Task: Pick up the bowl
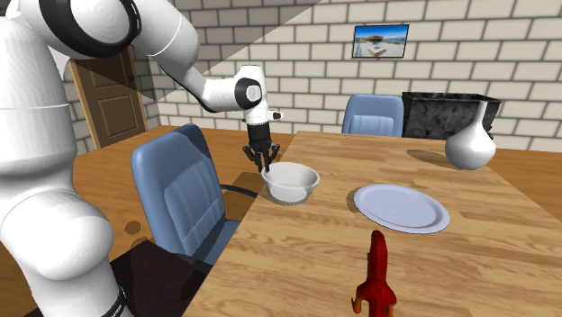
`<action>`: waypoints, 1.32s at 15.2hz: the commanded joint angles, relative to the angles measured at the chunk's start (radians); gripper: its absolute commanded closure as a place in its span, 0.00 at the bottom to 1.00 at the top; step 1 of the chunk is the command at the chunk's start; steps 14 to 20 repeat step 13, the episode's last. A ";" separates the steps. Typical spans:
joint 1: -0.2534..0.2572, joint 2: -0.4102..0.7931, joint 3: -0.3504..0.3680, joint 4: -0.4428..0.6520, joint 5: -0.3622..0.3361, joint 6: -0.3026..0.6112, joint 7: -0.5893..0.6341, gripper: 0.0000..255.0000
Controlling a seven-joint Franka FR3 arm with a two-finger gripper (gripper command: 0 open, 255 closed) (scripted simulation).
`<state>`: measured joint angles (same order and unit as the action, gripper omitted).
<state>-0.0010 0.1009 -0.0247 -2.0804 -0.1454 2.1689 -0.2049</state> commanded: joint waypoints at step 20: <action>0.003 -0.062 0.003 0.094 0.011 -0.155 -0.019 1.00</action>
